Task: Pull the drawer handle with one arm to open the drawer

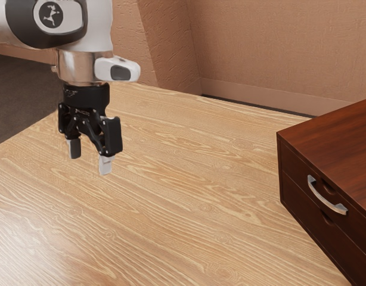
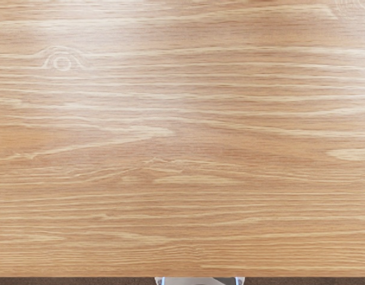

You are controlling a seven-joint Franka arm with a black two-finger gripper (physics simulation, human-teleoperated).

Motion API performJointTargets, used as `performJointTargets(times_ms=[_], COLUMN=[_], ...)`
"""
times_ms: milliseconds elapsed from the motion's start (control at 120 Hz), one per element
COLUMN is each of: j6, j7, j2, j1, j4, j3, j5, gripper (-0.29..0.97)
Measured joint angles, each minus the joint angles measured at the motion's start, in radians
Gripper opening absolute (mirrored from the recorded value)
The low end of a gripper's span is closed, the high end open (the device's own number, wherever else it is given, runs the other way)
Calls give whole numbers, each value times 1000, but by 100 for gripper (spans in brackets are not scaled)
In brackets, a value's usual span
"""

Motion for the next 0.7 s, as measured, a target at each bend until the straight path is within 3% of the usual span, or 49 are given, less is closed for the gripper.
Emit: performJointTargets(times_ms=[142, 325, 392, 492, 700], j6=[181, 285, 266, 215, 215], j7=[13, 24, -2, -137, -533], j2=[1, 0, 0, -10, 50], j1=[1, 2, 6, 29, 149], j4=[-6, -1, 118, 218, 224], j3=[1, 2, -2, -25, -145], j5=[4, 4, 7, -4, -16], gripper=[68, 68, 68, 68, 68])
